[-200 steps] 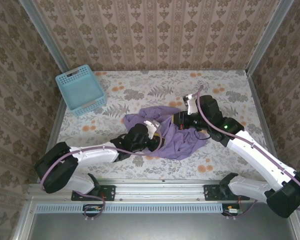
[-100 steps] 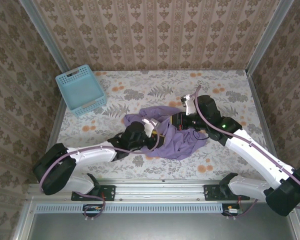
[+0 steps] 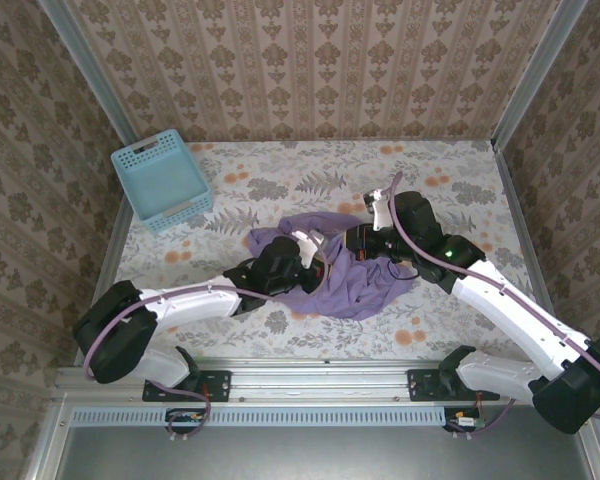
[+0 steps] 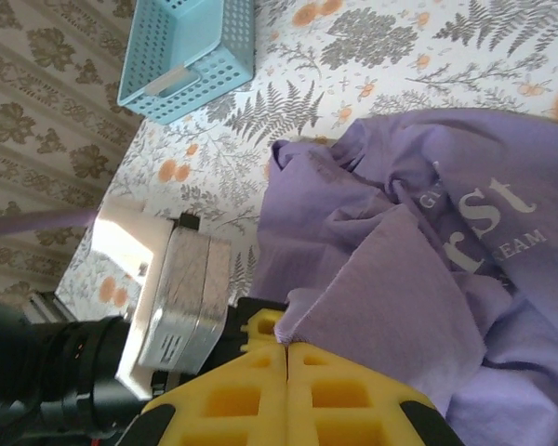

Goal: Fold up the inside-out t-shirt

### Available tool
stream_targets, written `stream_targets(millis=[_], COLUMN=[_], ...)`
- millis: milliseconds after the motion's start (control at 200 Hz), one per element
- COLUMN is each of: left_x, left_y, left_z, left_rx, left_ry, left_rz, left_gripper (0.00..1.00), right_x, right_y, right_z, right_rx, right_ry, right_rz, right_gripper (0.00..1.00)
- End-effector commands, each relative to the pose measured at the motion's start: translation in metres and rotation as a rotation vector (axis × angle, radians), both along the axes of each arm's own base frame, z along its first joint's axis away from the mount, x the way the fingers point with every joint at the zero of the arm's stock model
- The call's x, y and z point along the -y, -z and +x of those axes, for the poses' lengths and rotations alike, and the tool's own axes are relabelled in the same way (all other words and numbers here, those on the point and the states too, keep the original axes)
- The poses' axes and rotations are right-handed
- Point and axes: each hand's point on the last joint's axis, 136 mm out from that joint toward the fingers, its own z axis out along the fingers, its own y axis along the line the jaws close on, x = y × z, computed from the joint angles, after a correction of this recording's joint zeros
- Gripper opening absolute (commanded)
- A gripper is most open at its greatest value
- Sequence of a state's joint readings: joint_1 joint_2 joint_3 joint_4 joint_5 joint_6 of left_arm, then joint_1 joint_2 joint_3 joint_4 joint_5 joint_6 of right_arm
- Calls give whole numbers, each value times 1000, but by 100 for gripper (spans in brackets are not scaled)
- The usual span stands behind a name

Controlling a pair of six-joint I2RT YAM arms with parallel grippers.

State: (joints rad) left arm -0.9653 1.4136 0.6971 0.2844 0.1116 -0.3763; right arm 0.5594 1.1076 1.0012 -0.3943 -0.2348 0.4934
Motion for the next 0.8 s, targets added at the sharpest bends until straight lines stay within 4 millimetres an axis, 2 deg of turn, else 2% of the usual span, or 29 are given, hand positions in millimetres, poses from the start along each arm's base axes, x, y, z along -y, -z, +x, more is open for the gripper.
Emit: stream_targets(millis=[0, 195, 380, 475, 700, 795], left_x=[-4, -14, -21, -19, -19, -26], left_y=[-5, -7, -24, -30, -27, -20], left_z=[-9, -25, -37, -41, -33, -25], left_rx=[20, 17, 1, -17, -51, -66], left_ry=[12, 20, 49, 82, 73, 25], left_rz=[2, -13, -119, -162, -190, -190], left_gripper=[0, 0, 0, 0, 0, 0], right_x=[17, 18, 39, 42, 37, 29], right_y=[6, 13, 47, 55, 49, 50], right_z=[8, 20, 38, 39, 18, 0], right_rx=[5, 14, -13, -17, -19, -30], right_ry=[69, 68, 142, 150, 106, 76], right_rz=[-52, -108, -305, -332, -280, -242], right_gripper=[0, 0, 0, 0, 33, 38])
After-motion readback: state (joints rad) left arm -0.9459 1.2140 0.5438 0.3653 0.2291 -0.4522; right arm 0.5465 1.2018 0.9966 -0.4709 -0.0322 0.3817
